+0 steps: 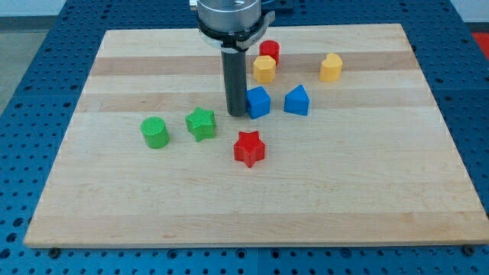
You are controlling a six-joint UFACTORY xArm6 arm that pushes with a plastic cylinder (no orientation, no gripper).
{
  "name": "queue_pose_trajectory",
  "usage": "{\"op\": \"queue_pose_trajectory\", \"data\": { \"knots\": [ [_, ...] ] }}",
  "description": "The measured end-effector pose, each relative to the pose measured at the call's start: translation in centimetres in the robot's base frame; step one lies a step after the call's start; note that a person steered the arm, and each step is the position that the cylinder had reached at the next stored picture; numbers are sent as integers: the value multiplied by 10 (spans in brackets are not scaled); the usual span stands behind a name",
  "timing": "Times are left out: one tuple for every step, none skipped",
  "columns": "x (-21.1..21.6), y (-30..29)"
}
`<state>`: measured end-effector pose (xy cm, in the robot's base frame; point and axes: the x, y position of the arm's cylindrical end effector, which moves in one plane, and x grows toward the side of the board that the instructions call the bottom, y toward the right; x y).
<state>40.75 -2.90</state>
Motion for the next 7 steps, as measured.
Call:
{"op": "queue_pose_trajectory", "data": {
  "knots": [
    [-10, 0],
    [-11, 1],
    [-11, 11],
    [-11, 20],
    [-11, 20],
    [-11, 28],
    [-11, 35]
  ]
}}
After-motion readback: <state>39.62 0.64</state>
